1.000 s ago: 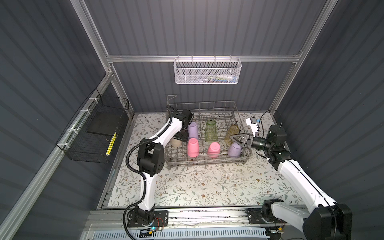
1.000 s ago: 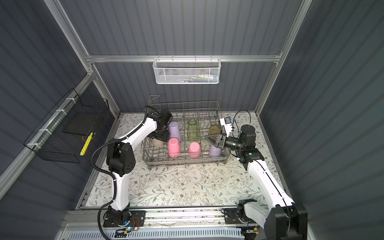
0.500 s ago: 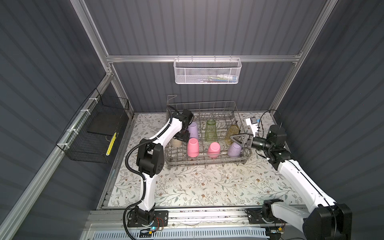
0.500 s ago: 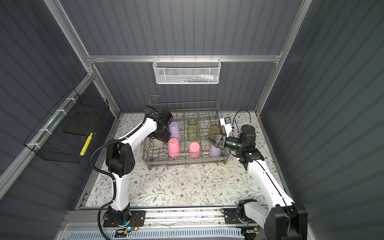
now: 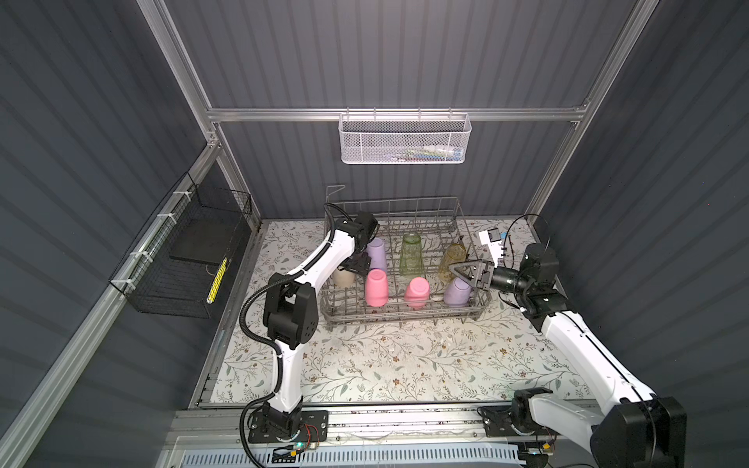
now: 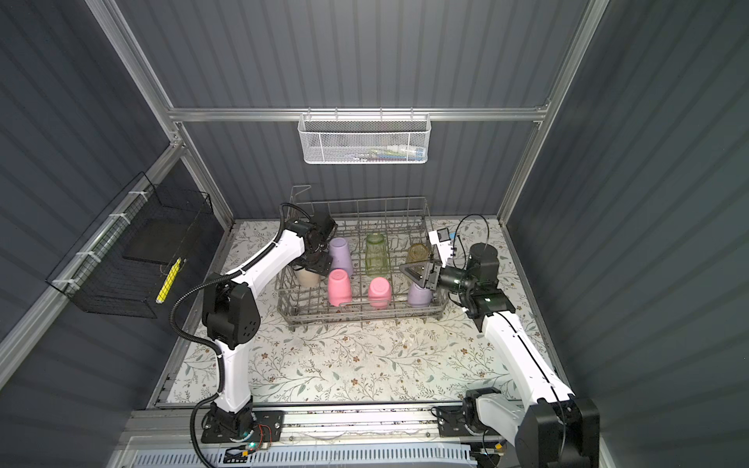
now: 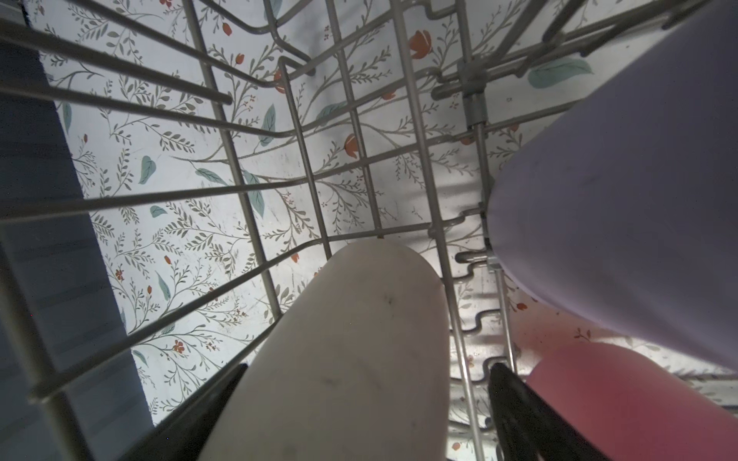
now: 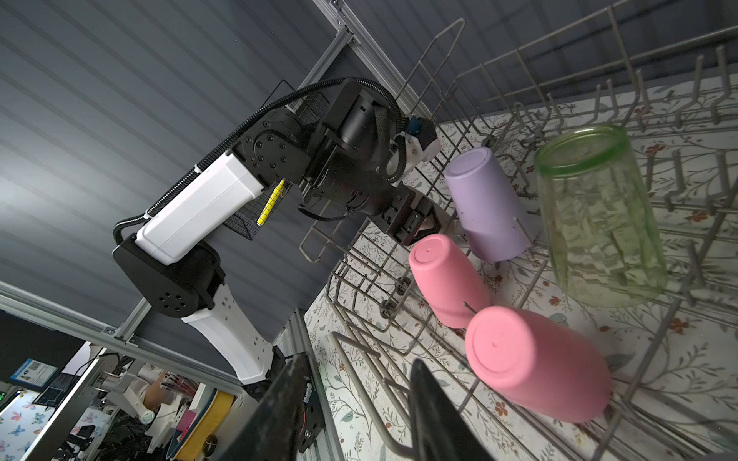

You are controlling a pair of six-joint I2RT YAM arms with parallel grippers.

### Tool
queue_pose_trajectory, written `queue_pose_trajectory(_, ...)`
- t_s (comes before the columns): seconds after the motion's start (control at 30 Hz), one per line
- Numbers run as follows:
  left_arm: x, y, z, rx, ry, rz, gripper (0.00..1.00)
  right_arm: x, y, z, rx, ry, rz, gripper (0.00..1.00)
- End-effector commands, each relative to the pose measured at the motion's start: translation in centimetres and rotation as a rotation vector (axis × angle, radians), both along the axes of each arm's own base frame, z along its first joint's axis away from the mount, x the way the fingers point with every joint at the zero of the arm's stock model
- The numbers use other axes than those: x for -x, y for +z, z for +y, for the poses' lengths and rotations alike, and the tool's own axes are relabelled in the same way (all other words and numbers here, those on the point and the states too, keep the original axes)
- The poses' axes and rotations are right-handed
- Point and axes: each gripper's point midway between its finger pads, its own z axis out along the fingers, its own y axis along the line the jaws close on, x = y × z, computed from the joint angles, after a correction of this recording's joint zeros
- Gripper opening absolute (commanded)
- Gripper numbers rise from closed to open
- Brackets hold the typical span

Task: Load cups into a dish rack
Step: Place the cup upside down at the dish rack, then reset both arms

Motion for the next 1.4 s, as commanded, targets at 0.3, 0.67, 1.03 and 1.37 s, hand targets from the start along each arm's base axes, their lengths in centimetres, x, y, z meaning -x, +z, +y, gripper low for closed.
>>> queue_pose_trajectory(0.3, -0.5, 4.4, 1.4, -0.023, 0.034, -0.133, 0.94, 0.0, -0.1, 0.0, -0.004, 0.006, -0.006, 0.45)
queue_pose_trajectory(0.67, -0.8, 5.4, -0.2, 0.016, -0.011, -0.188, 0.96, 0.0, -0.2, 0.0, -0.004, 0.008, -0.005, 0.45)
queue_pose_trajectory(1.03, -1.2, 6.2, -1.2, -0.01, -0.045, -0.255, 0.96, 0.1, -0.1, 0.0, -0.008, 0.01, -0.006, 0.45)
queue_pose_trajectory(1.37, 0.8, 12.3, -9.6, 0.249, -0.314, -0.408, 0.96, -0.1, 0.2, 0.0, -0.004, 0.0, -0.018, 0.45)
